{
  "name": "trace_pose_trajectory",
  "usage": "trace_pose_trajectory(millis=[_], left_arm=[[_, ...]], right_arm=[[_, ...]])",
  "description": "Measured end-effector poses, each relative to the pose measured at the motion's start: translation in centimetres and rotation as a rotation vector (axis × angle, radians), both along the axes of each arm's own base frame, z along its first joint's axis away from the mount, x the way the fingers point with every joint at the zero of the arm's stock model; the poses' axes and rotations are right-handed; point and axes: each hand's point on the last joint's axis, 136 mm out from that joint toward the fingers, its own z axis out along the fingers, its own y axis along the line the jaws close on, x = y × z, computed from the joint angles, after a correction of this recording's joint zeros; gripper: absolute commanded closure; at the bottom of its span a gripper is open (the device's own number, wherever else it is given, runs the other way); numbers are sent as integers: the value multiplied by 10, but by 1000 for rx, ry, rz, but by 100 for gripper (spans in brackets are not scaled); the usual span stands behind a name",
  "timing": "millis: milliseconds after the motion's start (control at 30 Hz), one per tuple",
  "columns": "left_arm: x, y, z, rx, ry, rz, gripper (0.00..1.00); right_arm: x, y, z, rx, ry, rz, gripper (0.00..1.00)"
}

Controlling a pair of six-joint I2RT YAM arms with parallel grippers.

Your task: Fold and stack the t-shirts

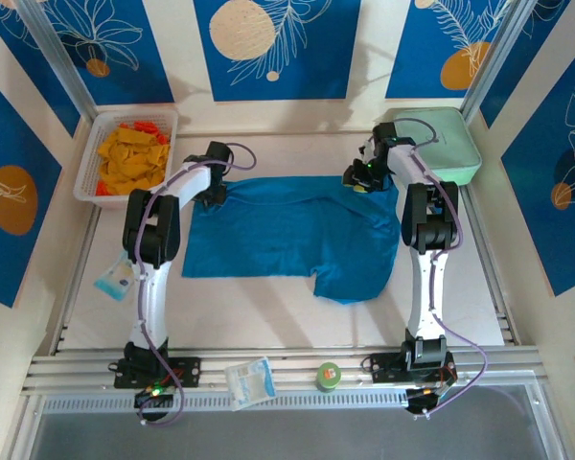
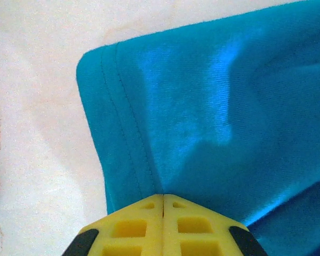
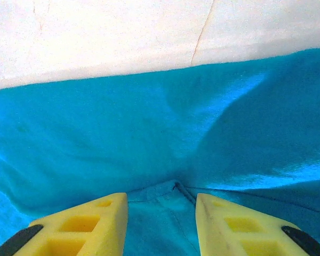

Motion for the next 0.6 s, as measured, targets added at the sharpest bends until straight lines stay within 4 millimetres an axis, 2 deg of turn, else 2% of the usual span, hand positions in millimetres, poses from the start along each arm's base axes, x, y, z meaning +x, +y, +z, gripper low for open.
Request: trace_pose_trajectory(millis=[400,600], left_arm=[[1,0,-2,1,3,0,100],[1,0,-2,1,4,-1,100]], right_arm=[[9,6,-9,0,14,17,62],[7,9,-13,6,28,23,67]])
